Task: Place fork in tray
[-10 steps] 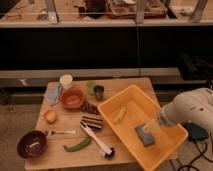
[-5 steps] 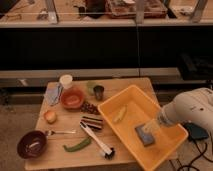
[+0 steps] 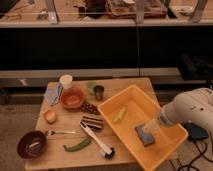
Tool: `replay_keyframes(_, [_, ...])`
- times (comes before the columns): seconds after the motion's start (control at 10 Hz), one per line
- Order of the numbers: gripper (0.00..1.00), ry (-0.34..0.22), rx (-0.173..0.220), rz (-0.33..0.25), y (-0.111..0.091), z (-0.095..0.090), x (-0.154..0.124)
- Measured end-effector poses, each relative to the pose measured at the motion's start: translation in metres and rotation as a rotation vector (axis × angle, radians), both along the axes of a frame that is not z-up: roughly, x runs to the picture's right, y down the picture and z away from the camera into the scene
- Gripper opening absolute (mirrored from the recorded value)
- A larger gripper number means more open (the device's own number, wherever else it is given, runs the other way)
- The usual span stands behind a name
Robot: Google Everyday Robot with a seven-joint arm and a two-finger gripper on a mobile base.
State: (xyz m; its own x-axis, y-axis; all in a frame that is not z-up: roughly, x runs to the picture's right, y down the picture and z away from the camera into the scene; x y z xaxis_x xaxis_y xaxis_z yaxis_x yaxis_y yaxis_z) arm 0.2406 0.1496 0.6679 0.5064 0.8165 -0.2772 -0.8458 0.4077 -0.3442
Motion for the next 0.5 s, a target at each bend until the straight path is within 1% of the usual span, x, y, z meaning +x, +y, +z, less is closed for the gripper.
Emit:
replay_keyframes(0.1, [0.8, -0.01, 0.017, -0.012, -0.004, 0.0, -0.002])
replay_keyframes(0.3, [0.8, -0.064, 0.085, -0.059, -0.025, -0.004, -0.015])
replay_keyframes(0.4, [0.8, -0.096, 0.118, -0.087, -0.043, -0.009, -0.031])
replay_keyframes(0.5, [0.8, -0.142, 0.155, -0.125, -0.066, -0.02, -0.059])
